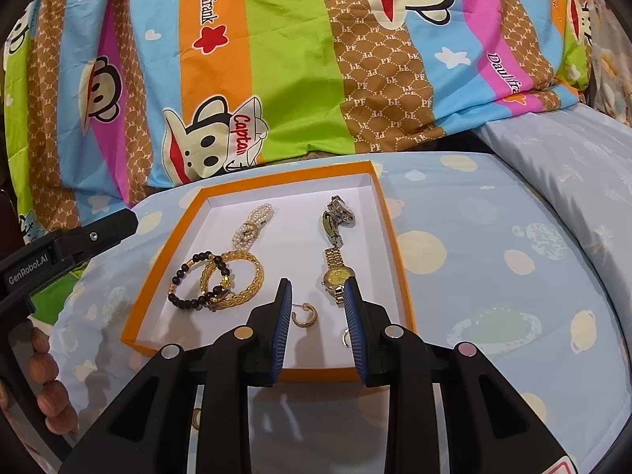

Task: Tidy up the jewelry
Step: 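Close the right gripper on a gold earring while the left gripper moves to the gold hoop earring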

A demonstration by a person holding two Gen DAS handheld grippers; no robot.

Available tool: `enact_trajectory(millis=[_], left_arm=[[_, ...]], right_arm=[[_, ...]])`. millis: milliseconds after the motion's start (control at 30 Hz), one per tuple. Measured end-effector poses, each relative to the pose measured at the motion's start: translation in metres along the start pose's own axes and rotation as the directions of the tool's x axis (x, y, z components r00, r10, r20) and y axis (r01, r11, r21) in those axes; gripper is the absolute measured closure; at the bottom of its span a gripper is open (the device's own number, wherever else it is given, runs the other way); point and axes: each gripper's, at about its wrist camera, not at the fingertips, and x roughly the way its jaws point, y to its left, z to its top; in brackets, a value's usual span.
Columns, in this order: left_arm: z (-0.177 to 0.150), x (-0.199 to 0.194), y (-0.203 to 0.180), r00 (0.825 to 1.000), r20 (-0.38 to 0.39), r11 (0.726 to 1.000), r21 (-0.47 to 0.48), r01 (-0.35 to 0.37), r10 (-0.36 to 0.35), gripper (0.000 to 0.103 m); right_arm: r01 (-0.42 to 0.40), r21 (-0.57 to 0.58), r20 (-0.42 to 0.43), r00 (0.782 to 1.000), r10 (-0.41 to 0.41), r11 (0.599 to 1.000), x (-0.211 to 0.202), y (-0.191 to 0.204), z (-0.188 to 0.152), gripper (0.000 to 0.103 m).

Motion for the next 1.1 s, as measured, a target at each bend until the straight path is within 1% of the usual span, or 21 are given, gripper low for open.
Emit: enact_trajectory(millis=[167, 267, 467, 633, 833, 967, 1100], left_arm=[[-0.002, -0.019, 0.003, 1.0, 0.017, 1.0, -0.01, -0.011, 0.011, 0.065], [-0.012, -0.031, 0.004, 1.0, 0.015, 1.0, -0.004, -0.02, 0.02, 0.061], [-0.043, -0.043, 0.003, 0.999, -0.035, 0.999, 0.024, -0.031, 0.032, 0.06], [-0.072, -0.047, 0.001, 0.995, -0.091, 0.998, 0.048, -0.039, 0.043, 0.06], [-0.095, -0.049, -0.001, 0.988, -0.144, 0.997, 0.073, -0.038, 0.048, 0.06], [-0.103, -0.049, -0.002, 0.986, -0.161, 0.996, 0.076, -0.036, 0.048, 0.06], [-0.107, -0.045, -0.004, 0.983, -0.178, 0.996, 0.087, -0.036, 0.051, 0.06]], right_arm=[[0.006, 0.012, 0.015, 1.0, -0.006, 1.0, -0.019, -0.004, -0.007, 0.076], [0.012, 0.018, 0.012, 1.0, -0.012, 1.0, -0.032, -0.007, -0.02, 0.076], [-0.003, 0.046, -0.023, 1.0, 0.004, 0.999, -0.05, -0.009, -0.049, 0.076], [-0.023, 0.038, -0.051, 0.998, 0.025, 0.999, -0.059, 0.001, -0.07, 0.076], [-0.053, -0.01, -0.1, 0.994, 0.052, 0.999, -0.057, 0.024, -0.087, 0.076], [-0.05, -0.028, -0.124, 0.991, 0.046, 0.998, -0.053, 0.032, -0.09, 0.076], [-0.036, -0.023, -0.155, 0.987, 0.032, 0.999, -0.046, 0.032, -0.09, 0.076]])
